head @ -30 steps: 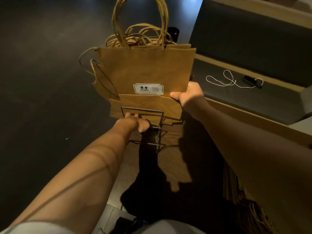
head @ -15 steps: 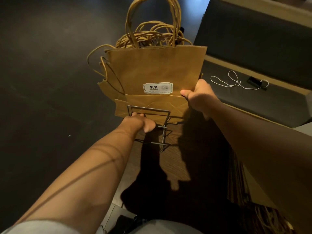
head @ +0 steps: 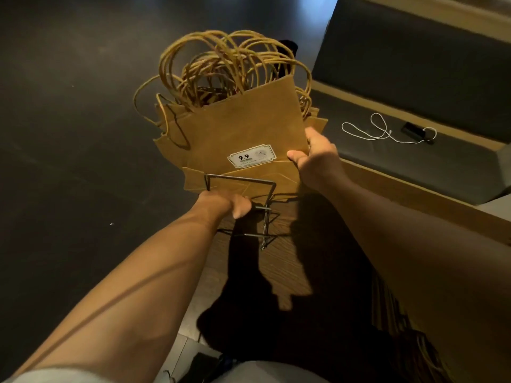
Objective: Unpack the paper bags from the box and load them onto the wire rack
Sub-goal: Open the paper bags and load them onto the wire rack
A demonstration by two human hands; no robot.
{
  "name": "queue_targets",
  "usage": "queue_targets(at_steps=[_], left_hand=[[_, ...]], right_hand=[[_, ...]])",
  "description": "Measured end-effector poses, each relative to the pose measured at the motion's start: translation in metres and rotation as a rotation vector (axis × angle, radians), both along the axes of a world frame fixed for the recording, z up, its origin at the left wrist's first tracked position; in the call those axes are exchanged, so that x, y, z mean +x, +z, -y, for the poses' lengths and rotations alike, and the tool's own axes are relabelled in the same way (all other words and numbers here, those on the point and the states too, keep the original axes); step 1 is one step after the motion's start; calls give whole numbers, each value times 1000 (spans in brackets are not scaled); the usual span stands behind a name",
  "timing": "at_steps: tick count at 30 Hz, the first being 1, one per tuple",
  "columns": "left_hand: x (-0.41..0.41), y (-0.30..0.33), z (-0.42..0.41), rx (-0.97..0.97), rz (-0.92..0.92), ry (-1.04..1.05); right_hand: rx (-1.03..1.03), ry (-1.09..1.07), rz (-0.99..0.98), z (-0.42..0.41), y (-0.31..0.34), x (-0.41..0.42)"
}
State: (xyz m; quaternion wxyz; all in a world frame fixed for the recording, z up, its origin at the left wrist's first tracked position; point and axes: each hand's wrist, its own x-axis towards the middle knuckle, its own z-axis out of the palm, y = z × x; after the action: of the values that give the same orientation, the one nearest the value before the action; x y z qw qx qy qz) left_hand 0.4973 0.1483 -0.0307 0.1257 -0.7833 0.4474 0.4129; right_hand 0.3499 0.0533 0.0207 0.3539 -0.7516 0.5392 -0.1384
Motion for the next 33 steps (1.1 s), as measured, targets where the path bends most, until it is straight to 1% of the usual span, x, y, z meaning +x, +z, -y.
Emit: queue_targets(at_steps=[2, 4, 5, 8, 9, 10, 12, 15, 17, 19, 22, 24, 27, 30, 33], left_hand=[[-1, -6, -1, -69, -3, 12], [3, -10, -6, -145, 16, 25], [7, -10, -8, -187, 43, 27], [23, -13, -21, -265, 145, 52], [26, -14, -25, -277, 145, 83], [30, -15, -28, -299, 146, 114], [32, -15, -33, -377, 165, 165], [33, -11, -34, -470, 196, 209], [32, -7, -33, -478, 209, 191], [26, -1, -32, -488, 233, 145], [9, 8, -29, -556, 269, 67], [-9, 14, -22, -607, 203, 29], [-42, 15, -5, -624, 55, -44], [-82, 12, 13, -651, -1, -117], [-129, 5, 28, -639, -68, -156]], right_hand=[[-65, 3, -20, -9, -11, 3], [-103, -49, -33, -21, -25, 7], [-90, -106, -43, -26, -33, 9], [73, -329, -76, -35, -51, 13], [98, -345, -87, -35, -55, 12], [106, -336, -123, -33, -57, 11], [127, -316, -130, -34, -53, 10], [66, -274, -198, -33, -50, 9], [60, -264, -222, -34, -50, 9], [80, -254, -198, -32, -51, 5], [91, -228, -192, -29, -44, -7], [107, -243, -154, -25, -41, -21], [154, -283, -85, -24, -35, -44], [180, -368, -16, -20, -35, -74], [193, -432, -49, -19, -34, -119]])
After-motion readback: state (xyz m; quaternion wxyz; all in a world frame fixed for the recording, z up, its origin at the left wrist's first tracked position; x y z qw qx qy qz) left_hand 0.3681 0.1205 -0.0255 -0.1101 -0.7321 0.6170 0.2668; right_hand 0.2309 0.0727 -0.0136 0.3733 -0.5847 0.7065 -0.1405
